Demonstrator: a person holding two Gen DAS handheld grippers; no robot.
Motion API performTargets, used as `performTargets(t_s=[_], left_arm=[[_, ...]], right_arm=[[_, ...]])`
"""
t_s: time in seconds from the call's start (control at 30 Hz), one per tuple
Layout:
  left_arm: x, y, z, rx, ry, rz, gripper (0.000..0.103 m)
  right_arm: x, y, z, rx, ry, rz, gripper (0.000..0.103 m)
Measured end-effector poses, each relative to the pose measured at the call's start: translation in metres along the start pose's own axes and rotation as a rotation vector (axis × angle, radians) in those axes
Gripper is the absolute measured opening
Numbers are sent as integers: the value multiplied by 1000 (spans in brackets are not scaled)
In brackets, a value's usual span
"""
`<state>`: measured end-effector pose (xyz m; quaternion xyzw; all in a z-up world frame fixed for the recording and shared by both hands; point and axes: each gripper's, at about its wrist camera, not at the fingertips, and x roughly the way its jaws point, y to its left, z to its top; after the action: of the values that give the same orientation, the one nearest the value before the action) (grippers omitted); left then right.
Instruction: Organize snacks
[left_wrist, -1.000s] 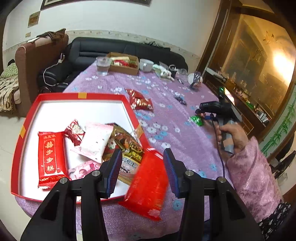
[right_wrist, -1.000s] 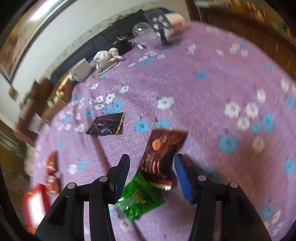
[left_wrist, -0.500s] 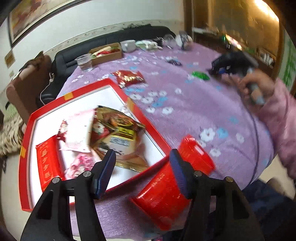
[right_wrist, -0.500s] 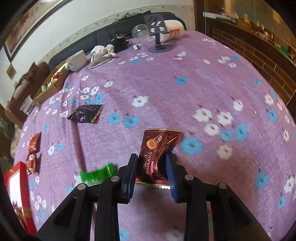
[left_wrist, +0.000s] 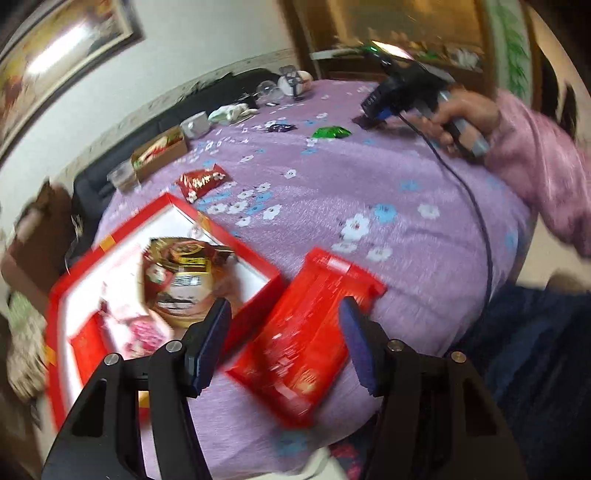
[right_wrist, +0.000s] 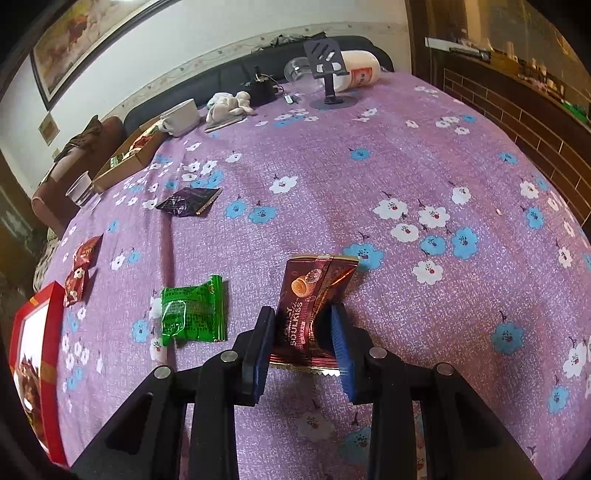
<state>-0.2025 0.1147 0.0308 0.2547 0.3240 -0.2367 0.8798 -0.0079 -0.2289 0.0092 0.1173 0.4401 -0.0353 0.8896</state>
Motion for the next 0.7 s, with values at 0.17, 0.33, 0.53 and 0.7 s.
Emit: performTargets(t_s=[0.17,0.33,0.53,0.7], left_arm=[[-4,14,-11,68,26,-13,62],[-4,22,-27,11,72,-129,66],[6,14,-38,-52,106,-197,76],[15,-5,-13,-49,97,-287,76]], right_arm=[[-1,-2,-3,3,-31,11,34],[-1,-6,-5,7,-55,36,34],[0,-7,-4,9,-65,48,35],[0,-8,-5,17,-69,60,36]])
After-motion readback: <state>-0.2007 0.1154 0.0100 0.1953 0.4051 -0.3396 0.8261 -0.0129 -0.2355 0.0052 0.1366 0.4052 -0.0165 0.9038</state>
